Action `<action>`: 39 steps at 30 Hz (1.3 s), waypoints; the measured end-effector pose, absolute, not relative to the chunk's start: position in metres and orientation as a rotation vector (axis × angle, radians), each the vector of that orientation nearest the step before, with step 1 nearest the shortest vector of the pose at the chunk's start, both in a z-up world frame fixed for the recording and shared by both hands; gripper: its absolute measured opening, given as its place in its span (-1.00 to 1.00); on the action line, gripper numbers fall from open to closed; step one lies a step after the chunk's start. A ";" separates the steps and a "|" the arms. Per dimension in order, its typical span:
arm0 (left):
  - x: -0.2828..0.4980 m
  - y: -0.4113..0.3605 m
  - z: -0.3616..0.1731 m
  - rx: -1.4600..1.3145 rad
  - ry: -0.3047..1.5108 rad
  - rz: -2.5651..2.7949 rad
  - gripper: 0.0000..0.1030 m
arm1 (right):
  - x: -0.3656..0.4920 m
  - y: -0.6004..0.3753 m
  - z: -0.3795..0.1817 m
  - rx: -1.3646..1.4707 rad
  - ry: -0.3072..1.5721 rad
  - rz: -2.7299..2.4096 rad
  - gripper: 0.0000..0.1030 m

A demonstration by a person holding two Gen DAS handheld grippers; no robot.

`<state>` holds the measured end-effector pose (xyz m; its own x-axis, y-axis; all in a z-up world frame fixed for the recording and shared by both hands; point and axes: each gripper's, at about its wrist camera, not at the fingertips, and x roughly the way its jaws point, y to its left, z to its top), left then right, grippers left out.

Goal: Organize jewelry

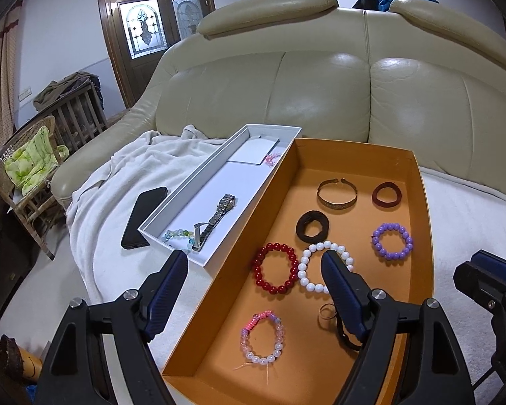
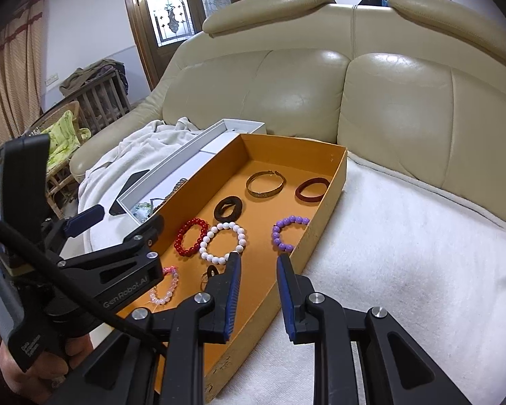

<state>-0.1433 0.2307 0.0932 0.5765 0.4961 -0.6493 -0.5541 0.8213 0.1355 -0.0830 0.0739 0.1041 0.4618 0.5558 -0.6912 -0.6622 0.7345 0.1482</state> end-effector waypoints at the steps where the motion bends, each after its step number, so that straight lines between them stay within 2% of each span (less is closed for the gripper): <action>1: -0.144 0.231 0.093 -0.084 0.731 0.618 0.58 | -0.083 0.074 0.104 -0.148 0.793 0.750 -0.53; 39: -0.154 0.231 0.100 -0.059 0.693 0.637 0.59 | -0.085 0.081 0.105 -0.165 0.783 0.741 -0.53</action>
